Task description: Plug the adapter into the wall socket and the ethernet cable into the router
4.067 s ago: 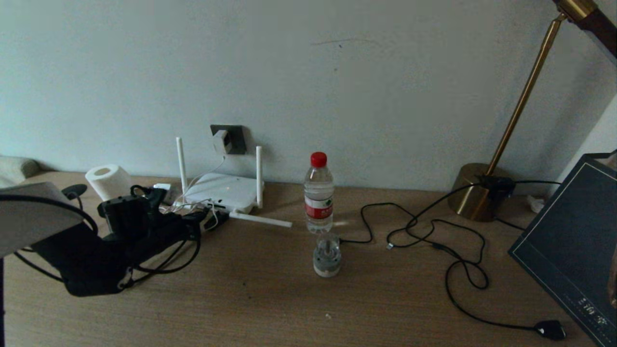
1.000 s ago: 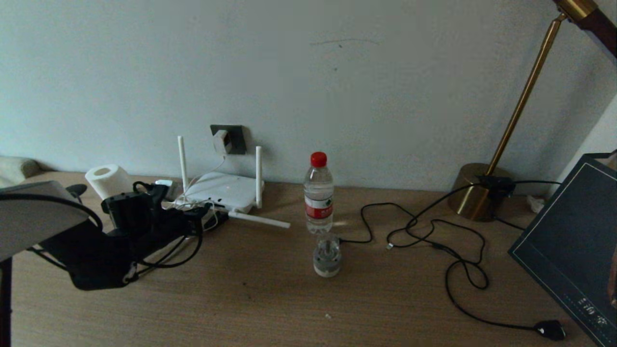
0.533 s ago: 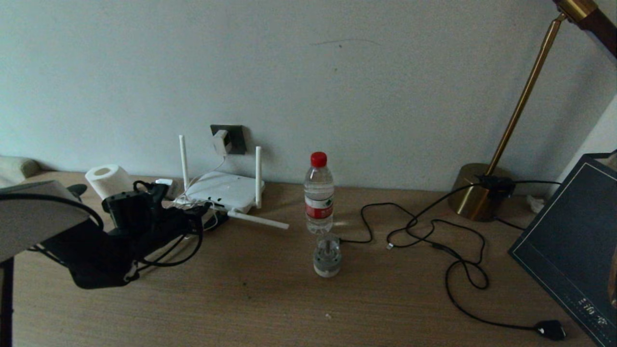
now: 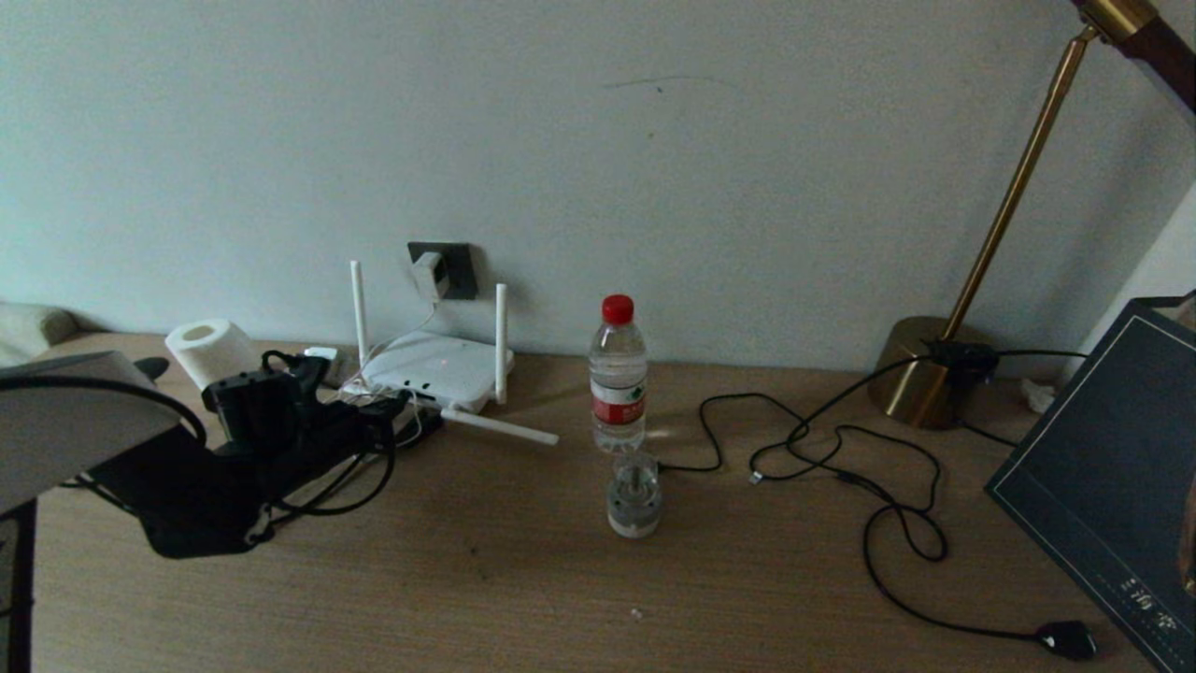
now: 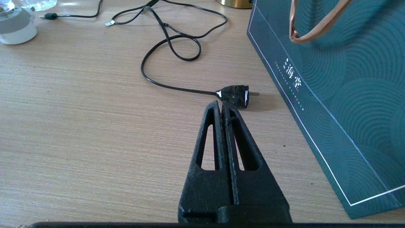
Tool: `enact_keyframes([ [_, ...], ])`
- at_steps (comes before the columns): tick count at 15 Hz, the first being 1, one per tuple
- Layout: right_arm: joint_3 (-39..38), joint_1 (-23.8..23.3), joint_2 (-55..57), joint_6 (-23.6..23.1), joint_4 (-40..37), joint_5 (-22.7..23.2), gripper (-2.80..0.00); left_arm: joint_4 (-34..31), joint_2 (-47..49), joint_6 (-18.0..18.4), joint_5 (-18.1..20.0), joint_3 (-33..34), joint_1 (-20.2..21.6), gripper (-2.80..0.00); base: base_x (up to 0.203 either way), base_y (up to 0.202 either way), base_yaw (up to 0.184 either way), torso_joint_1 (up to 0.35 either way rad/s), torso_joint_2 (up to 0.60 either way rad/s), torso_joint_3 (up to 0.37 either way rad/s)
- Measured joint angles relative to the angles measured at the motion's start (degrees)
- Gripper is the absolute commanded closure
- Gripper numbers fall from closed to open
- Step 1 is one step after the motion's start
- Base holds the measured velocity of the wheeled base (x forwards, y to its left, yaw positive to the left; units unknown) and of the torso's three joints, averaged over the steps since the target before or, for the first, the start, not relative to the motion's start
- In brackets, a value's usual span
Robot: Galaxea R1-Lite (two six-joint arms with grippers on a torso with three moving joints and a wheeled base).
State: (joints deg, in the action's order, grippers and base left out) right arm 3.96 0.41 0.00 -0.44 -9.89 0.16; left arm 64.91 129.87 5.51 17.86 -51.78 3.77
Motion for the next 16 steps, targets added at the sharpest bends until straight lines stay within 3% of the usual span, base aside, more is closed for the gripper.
enact_keyframes([
  [16, 0.0, 0.0, 0.0, 0.0, 0.0, 0.0, 0.00, 0.0, 1.3, 0.1, 1.8, -0.8, 1.2, 0.00, 0.000, 0.000, 0.000, 0.000, 0.00, 0.000],
])
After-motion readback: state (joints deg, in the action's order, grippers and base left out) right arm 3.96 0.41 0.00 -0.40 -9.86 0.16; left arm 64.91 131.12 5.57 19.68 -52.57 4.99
